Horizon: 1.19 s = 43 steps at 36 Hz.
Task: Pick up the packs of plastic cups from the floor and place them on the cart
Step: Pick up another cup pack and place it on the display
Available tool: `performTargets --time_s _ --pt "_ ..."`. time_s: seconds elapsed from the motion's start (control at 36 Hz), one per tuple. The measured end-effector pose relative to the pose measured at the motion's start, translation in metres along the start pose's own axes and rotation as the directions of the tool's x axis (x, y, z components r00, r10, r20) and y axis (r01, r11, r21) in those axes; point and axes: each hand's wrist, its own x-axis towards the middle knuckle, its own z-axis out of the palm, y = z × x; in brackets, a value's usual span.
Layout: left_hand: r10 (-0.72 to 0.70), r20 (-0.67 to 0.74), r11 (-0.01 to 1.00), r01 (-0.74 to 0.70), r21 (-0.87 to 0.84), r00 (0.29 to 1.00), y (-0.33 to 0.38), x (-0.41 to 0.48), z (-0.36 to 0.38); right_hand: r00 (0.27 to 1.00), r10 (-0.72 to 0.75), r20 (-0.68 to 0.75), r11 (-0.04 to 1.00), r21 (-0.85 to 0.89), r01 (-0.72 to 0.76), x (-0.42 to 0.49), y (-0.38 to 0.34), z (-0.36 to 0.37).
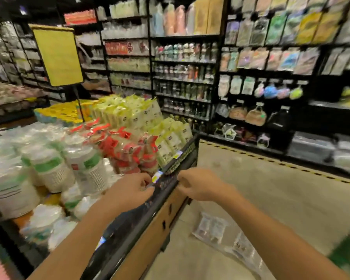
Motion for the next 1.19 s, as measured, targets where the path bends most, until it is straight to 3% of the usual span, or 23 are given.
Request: performTargets --time_s 0.28,0.58,0.86,1.19 --pt "0.302 0.152 0.953 -0.304 -0.009 0.941 0.056 0.105 0.027 0.935 0.349 -0.054 0.933 0.11 -0.342 -0.039 0.076 -0.013" --pt "0.454 0.274 0.885 -0.465 -0.028 0.847 0.179 0.18 0.09 0.808 0.584 -0.083 0.808 0.156 -0.568 -0.101 0.205 0.004" --pt "0.463 0.288 0.883 -0.465 -0.064 0.839 0.296 0.248 0.166 0.755 0.656 -0.014 0.747 0.16 -0.646 -0.136 0.35 0.021" --pt "0.415 0.395 0.908 -0.401 -0.12 0.82 0.349 0.345 0.252 0.711 0.698 0.088 0.689 0.188 -0.7 -0.116 0.481 0.066"
